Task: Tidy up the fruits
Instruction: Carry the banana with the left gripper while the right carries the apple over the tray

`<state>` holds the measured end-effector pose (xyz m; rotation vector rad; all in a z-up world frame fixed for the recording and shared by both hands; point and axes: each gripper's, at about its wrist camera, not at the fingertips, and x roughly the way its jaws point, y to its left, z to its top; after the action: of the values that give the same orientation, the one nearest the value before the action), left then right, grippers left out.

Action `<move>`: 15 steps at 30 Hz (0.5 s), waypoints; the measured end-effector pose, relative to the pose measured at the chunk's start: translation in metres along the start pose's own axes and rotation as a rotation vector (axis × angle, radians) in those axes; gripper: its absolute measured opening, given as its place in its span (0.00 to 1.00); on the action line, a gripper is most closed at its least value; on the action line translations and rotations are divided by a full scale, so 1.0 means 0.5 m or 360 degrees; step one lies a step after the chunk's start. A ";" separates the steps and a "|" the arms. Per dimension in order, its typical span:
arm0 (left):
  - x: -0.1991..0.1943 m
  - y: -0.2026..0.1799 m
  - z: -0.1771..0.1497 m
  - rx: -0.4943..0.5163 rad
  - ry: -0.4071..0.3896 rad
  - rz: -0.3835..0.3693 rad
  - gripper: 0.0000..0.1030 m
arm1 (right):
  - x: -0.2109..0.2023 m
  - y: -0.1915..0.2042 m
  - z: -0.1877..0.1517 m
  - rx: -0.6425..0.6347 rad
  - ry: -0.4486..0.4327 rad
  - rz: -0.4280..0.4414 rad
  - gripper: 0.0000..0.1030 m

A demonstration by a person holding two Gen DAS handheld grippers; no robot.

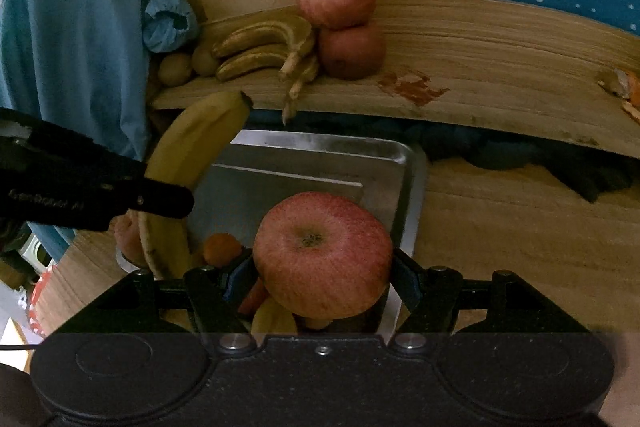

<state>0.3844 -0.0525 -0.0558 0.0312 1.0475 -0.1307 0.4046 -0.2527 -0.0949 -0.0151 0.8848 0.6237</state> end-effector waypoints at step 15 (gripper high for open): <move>0.071 0.058 0.032 -0.0197 0.0049 0.0088 0.36 | 0.074 0.000 0.027 -0.0112 0.0072 0.0055 0.70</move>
<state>0.4191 -0.0284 -0.0797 -0.0499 1.0830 -0.0154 0.4314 -0.2305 -0.1132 -0.0778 0.9077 0.6890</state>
